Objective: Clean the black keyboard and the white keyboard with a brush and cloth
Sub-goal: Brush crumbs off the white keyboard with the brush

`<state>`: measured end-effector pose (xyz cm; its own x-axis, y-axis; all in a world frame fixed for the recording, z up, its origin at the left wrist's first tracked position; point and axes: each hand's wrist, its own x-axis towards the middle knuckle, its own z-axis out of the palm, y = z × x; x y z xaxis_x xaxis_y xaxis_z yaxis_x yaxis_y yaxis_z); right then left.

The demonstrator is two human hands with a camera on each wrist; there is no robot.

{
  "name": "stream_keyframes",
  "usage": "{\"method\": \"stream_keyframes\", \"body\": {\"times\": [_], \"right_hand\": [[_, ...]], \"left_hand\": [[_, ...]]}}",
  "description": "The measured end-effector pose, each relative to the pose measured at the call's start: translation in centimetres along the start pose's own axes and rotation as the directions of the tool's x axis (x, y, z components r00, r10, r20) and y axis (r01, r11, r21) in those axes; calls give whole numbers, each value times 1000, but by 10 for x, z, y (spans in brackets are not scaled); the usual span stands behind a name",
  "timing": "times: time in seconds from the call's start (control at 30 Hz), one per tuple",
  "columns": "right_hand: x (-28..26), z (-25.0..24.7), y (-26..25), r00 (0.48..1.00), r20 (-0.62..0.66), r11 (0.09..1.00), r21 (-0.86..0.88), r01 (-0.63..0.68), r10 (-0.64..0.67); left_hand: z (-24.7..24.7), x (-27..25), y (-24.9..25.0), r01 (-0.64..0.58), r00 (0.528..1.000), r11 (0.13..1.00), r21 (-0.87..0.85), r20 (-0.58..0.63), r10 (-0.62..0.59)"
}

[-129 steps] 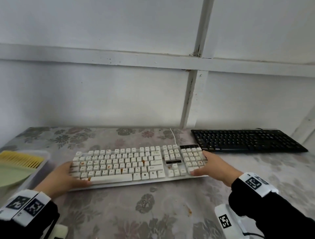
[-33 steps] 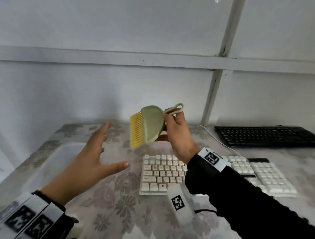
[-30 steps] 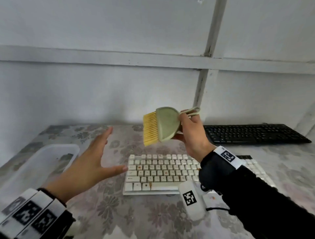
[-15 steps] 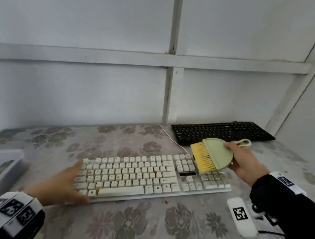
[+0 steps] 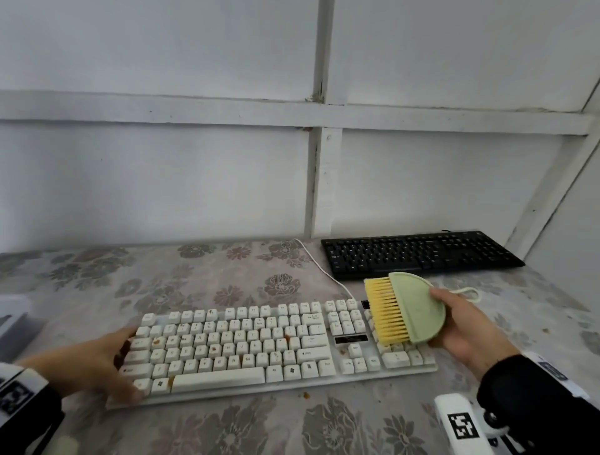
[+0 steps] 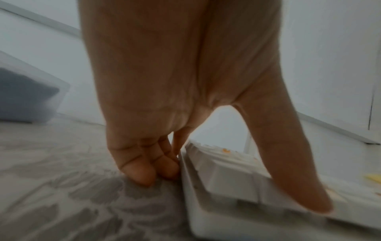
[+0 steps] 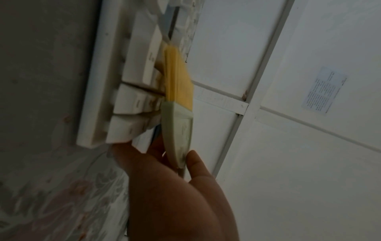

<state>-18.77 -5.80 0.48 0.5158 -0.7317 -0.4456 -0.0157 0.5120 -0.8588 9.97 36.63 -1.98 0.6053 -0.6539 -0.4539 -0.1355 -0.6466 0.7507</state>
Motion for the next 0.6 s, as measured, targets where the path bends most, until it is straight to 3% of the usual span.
{"method": "stream_keyframes", "body": {"times": [0.23, 0.47, 0.6], "right_hand": [[0, 4, -3, 1000, -4, 997, 74, 9, -9], [2, 3, -2, 999, -24, 995, 90, 39, -37], [0, 3, -3, 999, -1, 996, 78, 44, -44]], "left_hand": [[2, -4, -12, -47, 998, 979, -197, -50, 38], [2, -3, -20, -110, 990, 993, -31, -93, 107], [3, -2, -26, -137, 985, 990, -28, -109, 133]]}}
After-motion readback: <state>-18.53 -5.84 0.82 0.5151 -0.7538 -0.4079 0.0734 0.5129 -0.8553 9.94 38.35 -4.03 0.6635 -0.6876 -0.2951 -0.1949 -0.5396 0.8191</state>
